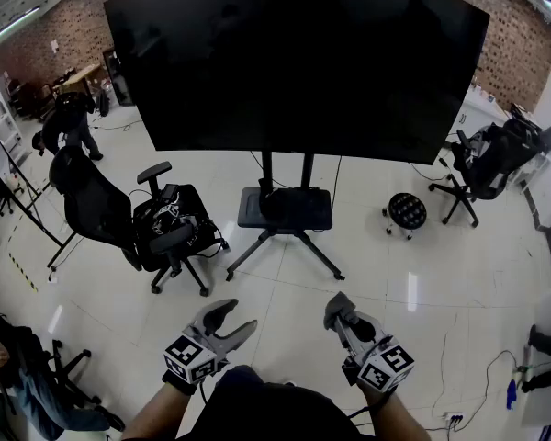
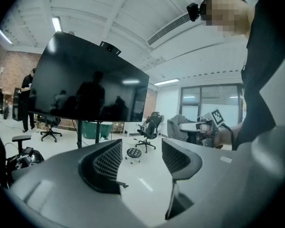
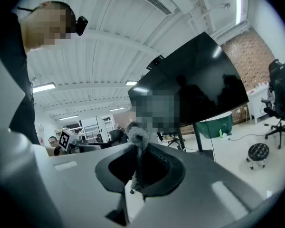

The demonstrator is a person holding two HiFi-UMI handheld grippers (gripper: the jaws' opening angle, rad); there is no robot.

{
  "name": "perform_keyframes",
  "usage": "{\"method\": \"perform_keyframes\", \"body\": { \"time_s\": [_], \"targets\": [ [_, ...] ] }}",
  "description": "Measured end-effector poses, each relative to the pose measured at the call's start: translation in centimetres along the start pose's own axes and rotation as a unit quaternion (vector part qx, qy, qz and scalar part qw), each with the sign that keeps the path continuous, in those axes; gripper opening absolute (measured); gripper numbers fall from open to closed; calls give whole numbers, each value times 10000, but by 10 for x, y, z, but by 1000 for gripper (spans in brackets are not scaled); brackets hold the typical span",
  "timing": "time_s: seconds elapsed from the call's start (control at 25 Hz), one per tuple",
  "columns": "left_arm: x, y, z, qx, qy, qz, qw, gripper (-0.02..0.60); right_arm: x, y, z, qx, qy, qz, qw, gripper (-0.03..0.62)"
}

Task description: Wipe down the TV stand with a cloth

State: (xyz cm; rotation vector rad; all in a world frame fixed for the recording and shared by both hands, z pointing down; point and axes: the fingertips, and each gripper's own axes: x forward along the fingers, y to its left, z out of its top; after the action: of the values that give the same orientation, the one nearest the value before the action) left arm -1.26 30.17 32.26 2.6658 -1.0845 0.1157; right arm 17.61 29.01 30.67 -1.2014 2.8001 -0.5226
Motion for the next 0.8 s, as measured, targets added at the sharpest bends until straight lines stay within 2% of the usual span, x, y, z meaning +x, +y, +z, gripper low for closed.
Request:
{"method": "perform_keyframes", "body": {
  "time_s": [0.24,0.4,0.8],
  "targets": [
    [12,37,3,13,2,75,10000,285,37,-17,-2,-20,115,-10,9999,28],
    [24,80,14,-20,-47,131,9999,285,79,-30,1,-8,179,-27,9998,28],
    [70,198,32,-115,-114,-261,9995,286,212,-72,5,67,395,-444,9982,28]
  ]
}}
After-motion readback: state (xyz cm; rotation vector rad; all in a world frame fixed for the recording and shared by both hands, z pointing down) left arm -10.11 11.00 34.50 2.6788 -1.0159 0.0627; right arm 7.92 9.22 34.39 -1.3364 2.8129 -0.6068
